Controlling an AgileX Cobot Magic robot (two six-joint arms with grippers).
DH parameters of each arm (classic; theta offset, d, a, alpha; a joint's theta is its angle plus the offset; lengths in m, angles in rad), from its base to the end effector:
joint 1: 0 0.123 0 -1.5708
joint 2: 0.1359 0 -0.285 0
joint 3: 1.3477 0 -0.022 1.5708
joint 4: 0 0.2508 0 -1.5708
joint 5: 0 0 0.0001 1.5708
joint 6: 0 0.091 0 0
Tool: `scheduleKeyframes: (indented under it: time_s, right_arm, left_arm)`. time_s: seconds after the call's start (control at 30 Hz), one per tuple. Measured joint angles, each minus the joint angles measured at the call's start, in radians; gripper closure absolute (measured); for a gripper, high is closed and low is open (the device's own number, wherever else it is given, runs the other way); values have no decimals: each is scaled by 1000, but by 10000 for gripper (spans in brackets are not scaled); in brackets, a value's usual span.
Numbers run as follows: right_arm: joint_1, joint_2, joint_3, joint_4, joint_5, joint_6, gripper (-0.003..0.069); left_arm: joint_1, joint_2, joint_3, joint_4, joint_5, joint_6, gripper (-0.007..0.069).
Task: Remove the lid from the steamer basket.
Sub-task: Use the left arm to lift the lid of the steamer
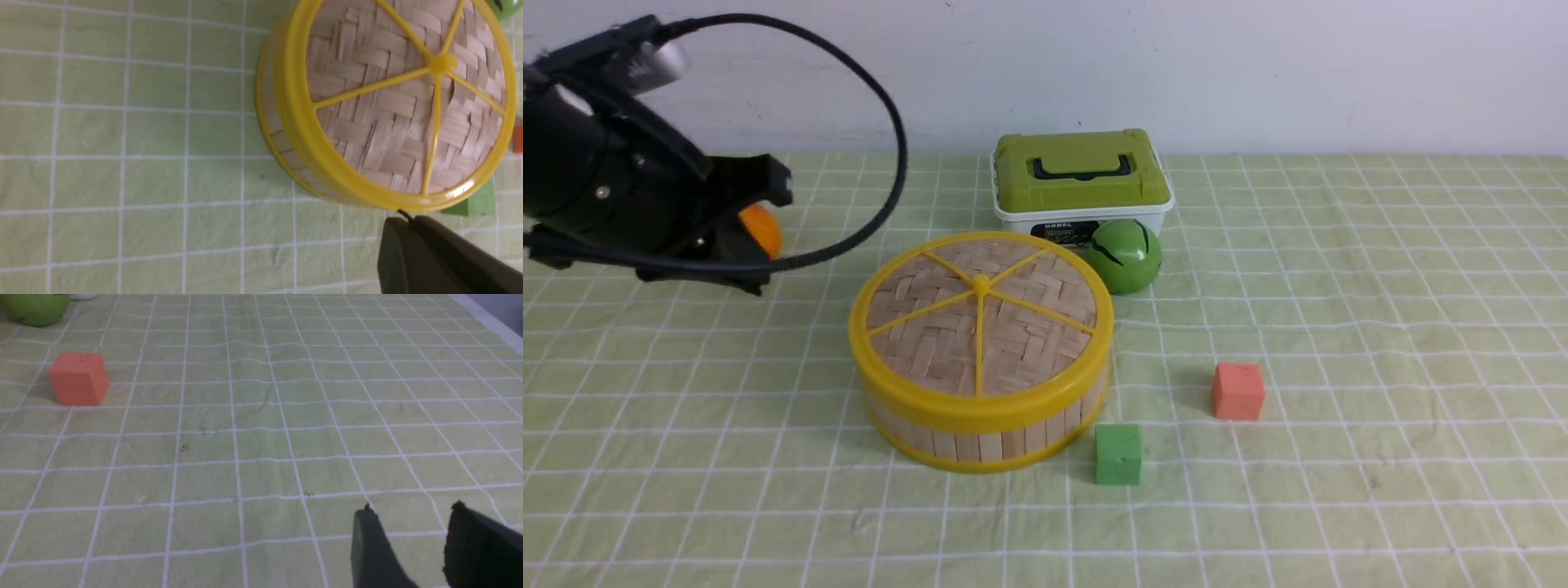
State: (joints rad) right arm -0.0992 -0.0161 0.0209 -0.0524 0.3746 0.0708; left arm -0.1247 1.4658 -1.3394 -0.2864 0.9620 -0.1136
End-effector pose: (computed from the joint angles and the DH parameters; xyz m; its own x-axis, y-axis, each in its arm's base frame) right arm 0.0519 -0.0069 0.1734 -0.2835 0.0503 -0.9576 0.1236 0.9922 0.0156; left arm 0.3044 -0.0594 0.3464 -0.8615 -0.1634 -0.4807 0.0107 0.9407 -0.3390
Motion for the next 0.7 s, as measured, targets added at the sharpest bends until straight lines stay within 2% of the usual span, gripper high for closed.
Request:
scheduleKeyframes:
  time_s: [0.1,0.13,0.3,0.5,0.7]
  right_arm:
    - [0,0,0,0,0,0,418]
    - [0,0,0,0,0,0,418]
    - [0,0,0,0,0,0,418]
    - [0,0,0,0,0,0,418]
    - [0,0,0,0,0,0,418]
  left_arm:
    - [-83,102,-122,18,67,7,637]
    - [-83,108,-130,20,70,7,637]
    - [-220,284,-365,112,151,-12,637]
    - [-305,451,-577,232,191,-46,612]
    - [-361,599,-734,338,220,-72,407]
